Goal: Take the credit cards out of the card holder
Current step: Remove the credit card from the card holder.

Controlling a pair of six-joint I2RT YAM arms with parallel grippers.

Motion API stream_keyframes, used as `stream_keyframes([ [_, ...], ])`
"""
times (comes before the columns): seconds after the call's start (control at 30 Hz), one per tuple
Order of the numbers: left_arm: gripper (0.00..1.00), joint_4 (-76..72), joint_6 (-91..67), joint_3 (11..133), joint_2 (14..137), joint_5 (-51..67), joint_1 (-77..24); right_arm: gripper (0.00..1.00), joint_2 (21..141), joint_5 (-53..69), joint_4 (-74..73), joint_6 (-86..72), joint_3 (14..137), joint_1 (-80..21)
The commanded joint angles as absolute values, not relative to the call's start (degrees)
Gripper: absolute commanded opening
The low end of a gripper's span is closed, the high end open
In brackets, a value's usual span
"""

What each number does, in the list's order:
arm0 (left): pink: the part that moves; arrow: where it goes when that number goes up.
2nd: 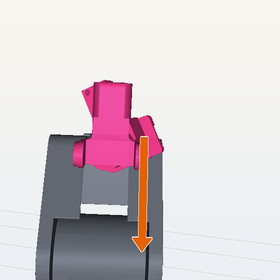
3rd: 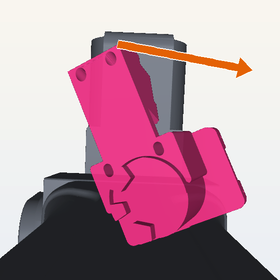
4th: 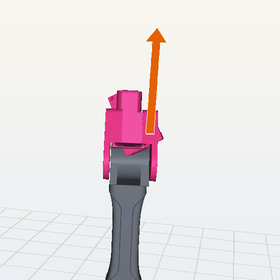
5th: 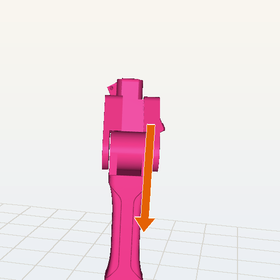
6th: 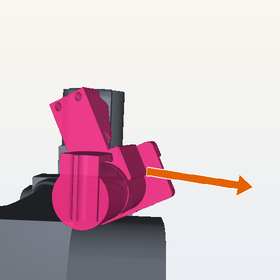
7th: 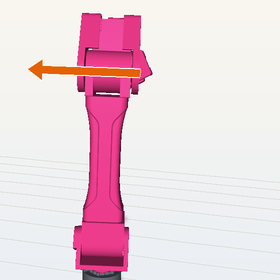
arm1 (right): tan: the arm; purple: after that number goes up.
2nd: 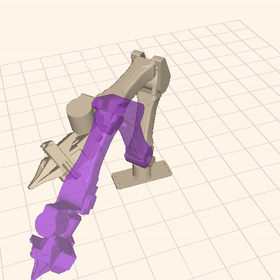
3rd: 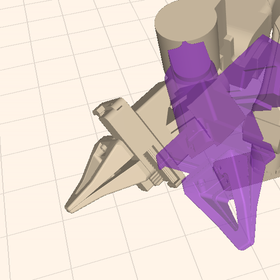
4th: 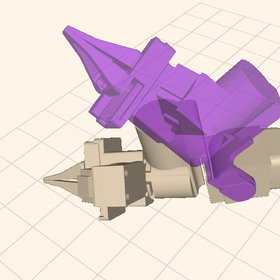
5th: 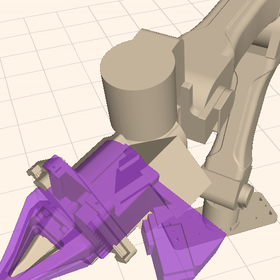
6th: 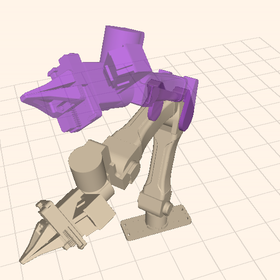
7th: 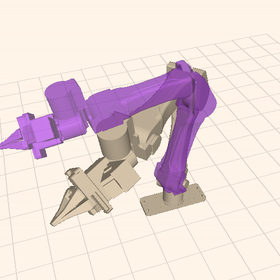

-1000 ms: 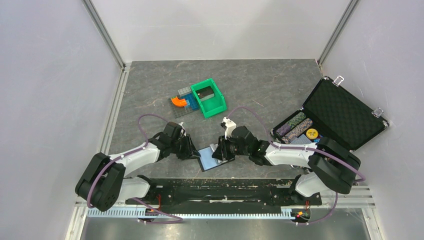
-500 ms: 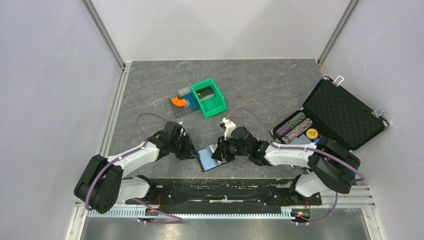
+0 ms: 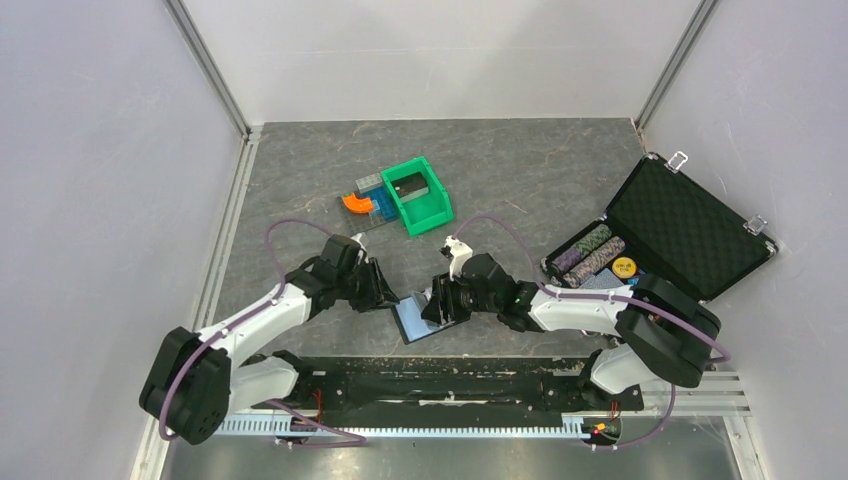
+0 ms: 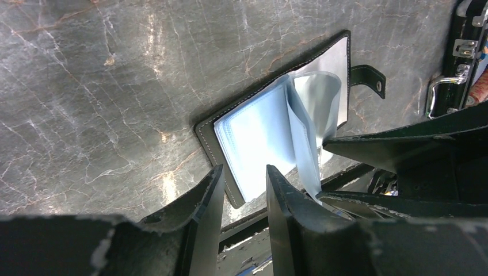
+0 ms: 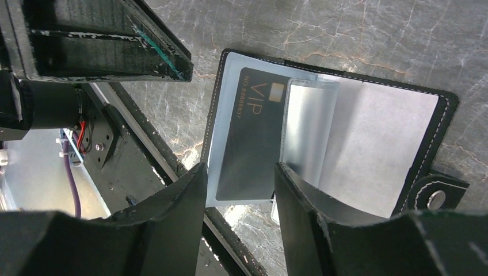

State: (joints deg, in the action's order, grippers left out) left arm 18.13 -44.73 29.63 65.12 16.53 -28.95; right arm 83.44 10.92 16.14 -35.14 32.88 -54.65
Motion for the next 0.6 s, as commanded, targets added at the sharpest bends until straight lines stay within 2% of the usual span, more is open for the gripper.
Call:
stream_keyframes([
  [0.0, 0.4, 19.0, -43.6, 32.0, 63.2, 16.7, -29.0, 0.51, 82.3, 9.3, 16.3, -34.7, 34.5, -54.9],
  [0.13, 0.4, 18.9, -43.9, 32.1, 63.1, 17.7, -29.0, 0.56, 81.8, 9.4, 16.5, -35.0, 34.2, -55.0],
  [0.33, 0.4, 18.9, -44.2, 32.1, 62.4, 18.7, -29.0, 0.53, 80.6, 8.7, 16.0, -34.9, 33.9, -55.0],
  [0.57, 0.41, 20.8, -44.0, 33.1, 59.9, 18.7, -29.0, 0.55, 78.4, 5.0, 12.6, -33.2, 33.7, -54.9],
])
